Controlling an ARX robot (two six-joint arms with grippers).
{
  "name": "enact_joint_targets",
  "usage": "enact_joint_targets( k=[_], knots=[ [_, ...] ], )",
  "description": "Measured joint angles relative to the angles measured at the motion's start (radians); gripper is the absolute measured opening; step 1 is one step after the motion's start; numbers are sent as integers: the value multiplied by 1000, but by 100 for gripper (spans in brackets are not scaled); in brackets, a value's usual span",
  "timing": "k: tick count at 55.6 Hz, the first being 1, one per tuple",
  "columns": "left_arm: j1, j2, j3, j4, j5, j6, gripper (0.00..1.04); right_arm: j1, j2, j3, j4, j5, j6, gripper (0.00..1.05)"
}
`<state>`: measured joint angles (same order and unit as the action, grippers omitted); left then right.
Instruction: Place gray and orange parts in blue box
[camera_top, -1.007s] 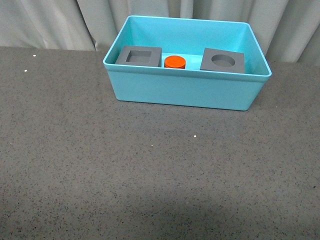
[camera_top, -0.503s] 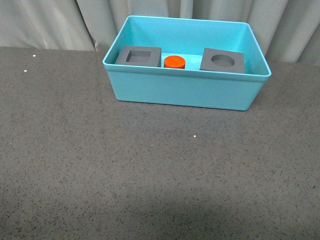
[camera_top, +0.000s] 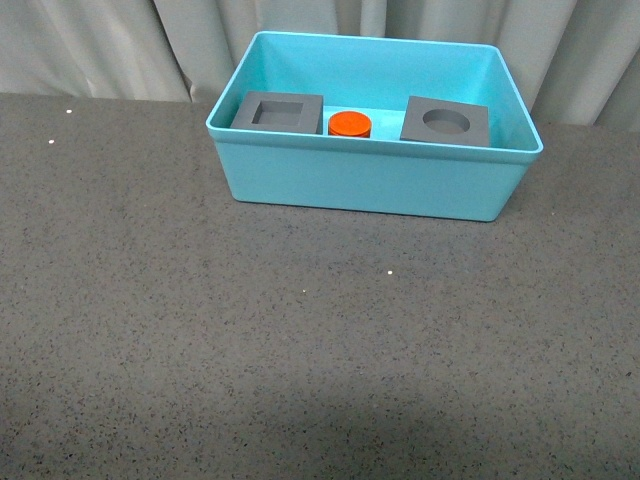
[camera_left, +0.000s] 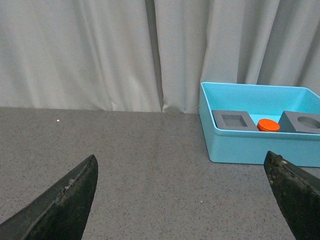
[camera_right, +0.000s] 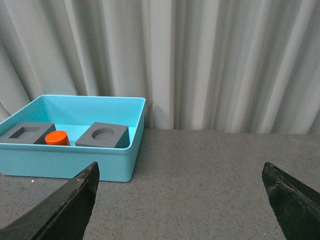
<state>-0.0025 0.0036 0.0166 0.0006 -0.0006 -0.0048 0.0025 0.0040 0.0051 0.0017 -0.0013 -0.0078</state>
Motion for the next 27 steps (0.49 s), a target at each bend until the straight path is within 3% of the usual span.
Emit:
enact_joint_targets(
  k=[27],
  knots=[
    [0, 0, 0, 0, 0, 0, 98, 0, 0, 0, 0, 0, 0, 95]
  ],
)
